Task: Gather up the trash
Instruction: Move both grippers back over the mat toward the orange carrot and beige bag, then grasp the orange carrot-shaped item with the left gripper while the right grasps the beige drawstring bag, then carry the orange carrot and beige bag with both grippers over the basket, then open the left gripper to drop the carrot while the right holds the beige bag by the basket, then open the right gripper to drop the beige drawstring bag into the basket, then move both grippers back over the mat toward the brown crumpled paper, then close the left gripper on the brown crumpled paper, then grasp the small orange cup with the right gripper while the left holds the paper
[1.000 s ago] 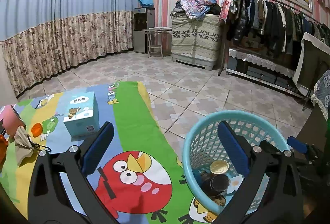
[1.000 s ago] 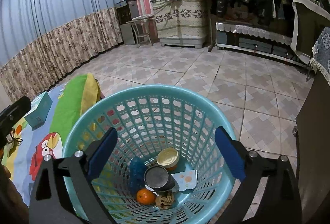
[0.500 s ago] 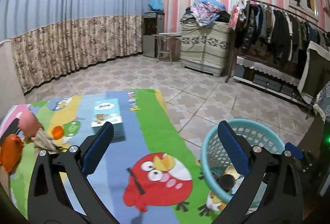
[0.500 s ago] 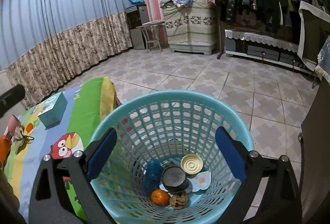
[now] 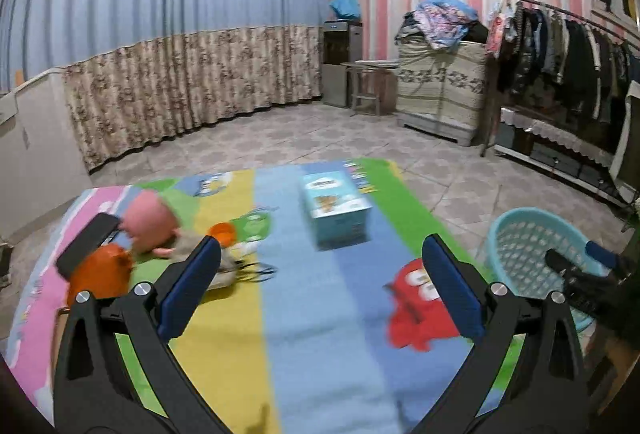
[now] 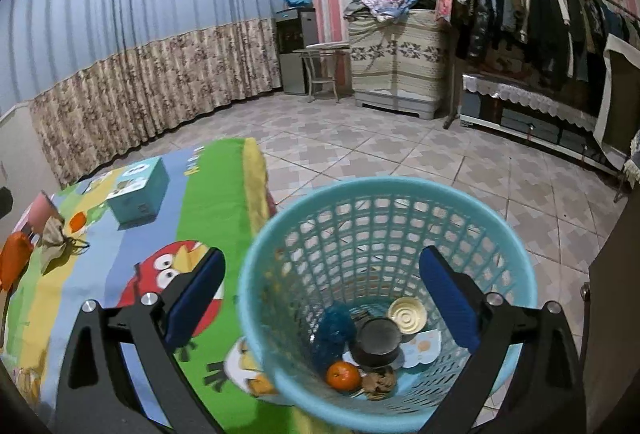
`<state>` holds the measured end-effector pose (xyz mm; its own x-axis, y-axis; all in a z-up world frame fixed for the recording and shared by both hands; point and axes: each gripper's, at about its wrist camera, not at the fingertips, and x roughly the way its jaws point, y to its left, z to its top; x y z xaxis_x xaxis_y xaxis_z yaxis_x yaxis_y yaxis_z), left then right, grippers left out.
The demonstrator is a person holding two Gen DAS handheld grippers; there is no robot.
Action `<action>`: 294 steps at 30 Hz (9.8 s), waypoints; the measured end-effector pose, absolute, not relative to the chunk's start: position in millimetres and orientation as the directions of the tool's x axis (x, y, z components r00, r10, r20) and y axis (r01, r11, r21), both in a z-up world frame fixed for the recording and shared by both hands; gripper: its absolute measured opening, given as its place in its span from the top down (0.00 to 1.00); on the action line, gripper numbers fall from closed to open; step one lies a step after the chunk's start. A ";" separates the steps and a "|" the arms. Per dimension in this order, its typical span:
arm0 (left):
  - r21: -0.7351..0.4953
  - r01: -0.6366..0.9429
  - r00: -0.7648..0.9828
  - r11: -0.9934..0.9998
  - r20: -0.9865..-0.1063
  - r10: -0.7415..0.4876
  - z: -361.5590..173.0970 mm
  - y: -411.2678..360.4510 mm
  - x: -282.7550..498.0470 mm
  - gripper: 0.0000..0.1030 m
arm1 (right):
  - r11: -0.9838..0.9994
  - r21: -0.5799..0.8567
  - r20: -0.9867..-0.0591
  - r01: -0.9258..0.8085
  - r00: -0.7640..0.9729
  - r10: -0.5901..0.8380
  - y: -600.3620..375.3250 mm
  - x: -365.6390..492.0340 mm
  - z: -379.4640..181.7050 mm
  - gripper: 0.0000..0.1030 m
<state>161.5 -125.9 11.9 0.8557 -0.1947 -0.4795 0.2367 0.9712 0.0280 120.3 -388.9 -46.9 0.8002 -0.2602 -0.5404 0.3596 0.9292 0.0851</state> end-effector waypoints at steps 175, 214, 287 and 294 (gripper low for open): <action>-0.003 0.426 0.744 0.905 -0.569 -0.351 -14.7 -310.9 196.5 0.11 | 0.864 0.205 -0.655 0.460 0.720 -0.227 -505.1 113.6 -79.7 0.27; 0.008 0.079 0.805 0.997 -0.591 -0.059 -16.6 -42.1 190.8 0.05 | 0.931 0.146 -0.500 0.334 0.837 -0.222 -402.5 123.6 -36.6 0.06; -0.016 -0.271 0.664 0.962 -0.727 0.175 -91.8 95.3 283.6 0.47 | 0.977 -0.014 -0.755 -0.212 0.643 0.129 -97.5 366.9 -94.3 0.52; -0.008 -0.262 0.665 0.965 -0.726 0.174 -92.0 91.9 282.7 0.48 | 0.981 0.005 -0.728 -0.193 0.672 0.136 -121.4 339.5 -82.8 0.61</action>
